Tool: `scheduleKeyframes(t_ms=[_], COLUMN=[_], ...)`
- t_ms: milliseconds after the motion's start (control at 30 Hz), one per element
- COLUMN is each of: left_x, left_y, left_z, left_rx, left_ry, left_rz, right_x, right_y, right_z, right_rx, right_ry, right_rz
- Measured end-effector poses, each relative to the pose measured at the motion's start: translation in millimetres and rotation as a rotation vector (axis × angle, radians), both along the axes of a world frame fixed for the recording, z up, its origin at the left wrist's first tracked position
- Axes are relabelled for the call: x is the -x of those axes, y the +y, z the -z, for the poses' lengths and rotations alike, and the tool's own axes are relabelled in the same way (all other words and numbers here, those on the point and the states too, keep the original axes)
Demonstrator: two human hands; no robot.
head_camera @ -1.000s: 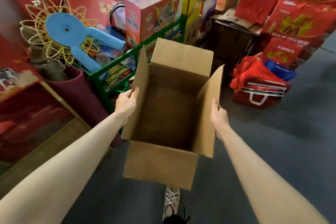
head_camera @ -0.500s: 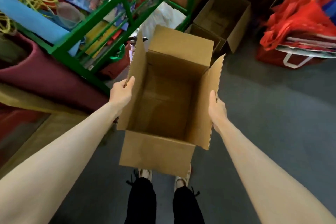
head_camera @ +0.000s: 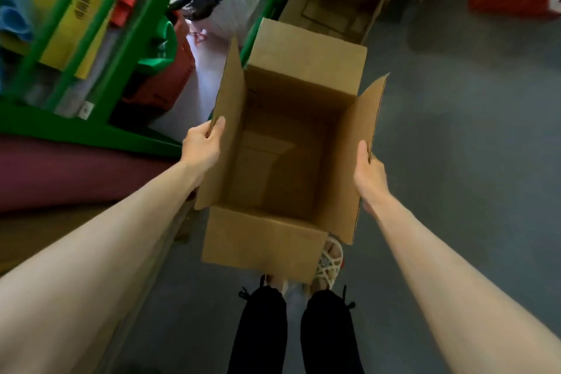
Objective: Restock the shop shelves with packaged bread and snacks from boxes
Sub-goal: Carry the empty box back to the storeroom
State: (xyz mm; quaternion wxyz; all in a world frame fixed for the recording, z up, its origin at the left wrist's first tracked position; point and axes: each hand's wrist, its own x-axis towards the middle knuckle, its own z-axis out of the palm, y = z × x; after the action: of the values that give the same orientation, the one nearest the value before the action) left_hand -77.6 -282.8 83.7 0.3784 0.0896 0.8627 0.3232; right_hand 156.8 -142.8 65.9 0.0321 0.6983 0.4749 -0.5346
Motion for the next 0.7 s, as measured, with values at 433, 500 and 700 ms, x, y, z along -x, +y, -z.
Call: scheduleKeyframes(t_ms=[433, 500, 700], left_x=[42, 50, 69], left_y=[31, 33, 40], left_z=[127, 137, 162], left_rx=[0.021, 0.019, 0.014], left_ry=[-0.003, 0.005, 0.05], left_rz=[0.007, 0.008, 0.036], right_x=[46, 51, 67], right_y=[18, 20, 23], right_z=[124, 135, 157], right_rx=[0.001, -0.009, -0.037], right_ry=[0.012, 0.01, 0.018], right_rz=[0.022, 0.023, 0.032])
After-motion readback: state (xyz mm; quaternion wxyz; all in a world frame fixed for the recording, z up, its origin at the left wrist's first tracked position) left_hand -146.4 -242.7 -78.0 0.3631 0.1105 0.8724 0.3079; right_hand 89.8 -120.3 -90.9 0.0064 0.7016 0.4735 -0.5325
